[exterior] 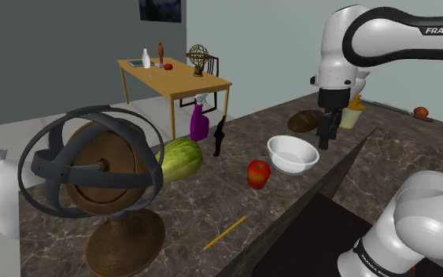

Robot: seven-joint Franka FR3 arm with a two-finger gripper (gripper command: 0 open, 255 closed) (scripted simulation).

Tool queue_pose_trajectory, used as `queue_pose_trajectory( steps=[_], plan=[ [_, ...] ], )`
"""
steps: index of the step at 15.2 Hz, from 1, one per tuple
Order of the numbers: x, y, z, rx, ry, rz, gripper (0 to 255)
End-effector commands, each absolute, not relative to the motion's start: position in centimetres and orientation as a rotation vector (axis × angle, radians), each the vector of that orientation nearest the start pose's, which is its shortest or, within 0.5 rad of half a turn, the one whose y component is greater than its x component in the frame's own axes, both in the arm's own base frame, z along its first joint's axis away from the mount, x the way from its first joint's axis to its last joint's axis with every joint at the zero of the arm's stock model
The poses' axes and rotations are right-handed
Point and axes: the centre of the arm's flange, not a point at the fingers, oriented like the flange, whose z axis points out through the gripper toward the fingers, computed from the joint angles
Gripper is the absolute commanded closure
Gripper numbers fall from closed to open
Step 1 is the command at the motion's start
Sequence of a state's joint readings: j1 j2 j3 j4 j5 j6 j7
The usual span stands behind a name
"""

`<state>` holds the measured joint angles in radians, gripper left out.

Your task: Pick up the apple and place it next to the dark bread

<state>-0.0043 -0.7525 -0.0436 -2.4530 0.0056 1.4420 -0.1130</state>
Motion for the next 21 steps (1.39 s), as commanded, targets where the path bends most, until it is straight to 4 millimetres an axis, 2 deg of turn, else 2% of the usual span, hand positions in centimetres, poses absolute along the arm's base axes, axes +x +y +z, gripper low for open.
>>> queue_pose_trajectory(
  steps=[1,12,20,21],
  plan=[
    [29.3,-1.6,52.6,-3.06,-0.124,0.394,0],
    [39.3,3.5,44.2,-3.119,0.015,0.326,0],
    [47.1,6.4,38.2,-3.158,0.118,0.274,0],
    [47.6,6.5,37.8,-3.16,0.125,0.271,0]
  ],
)
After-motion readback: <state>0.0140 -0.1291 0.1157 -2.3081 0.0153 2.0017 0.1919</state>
